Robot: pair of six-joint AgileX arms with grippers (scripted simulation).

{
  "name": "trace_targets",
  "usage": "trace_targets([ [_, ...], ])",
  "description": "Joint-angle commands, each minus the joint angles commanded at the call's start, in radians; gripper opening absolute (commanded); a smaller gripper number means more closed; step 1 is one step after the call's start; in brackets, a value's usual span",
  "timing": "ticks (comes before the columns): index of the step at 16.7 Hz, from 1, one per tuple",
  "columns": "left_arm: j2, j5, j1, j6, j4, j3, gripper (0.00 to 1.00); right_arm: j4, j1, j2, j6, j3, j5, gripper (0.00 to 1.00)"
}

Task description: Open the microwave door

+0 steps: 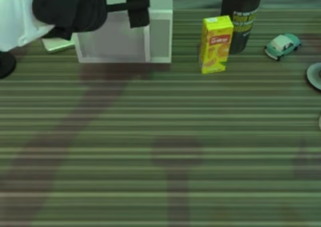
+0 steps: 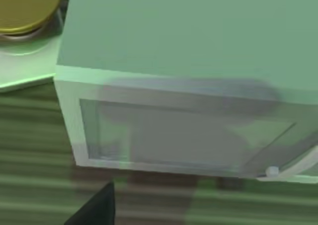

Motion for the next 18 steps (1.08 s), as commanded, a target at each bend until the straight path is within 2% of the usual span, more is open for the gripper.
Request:
trace_targets([
  [4,0.239,-0.045,-0.076,-0.058,-0.081,0.179,1.00,0.000,0.000,0.000,0.000,0.000,0.000,1.00],
  [7,0.323,-0.061,-0.102,-0.078,-0.114,0.242,1.00,0.000,0.000,0.000,0.000,0.000,0.000,1.00],
  [13,0.332,-0.060,-0.099,-0.078,-0.112,0.247,1.00,0.000,0.000,0.000,0.000,0.000,0.000,1.00],
  [18,0.489,-0.035,-0.061,-0.042,-0.014,0.310,1.00,0.000,0.000,0.000,0.000,0.000,0.000,1.00],
])
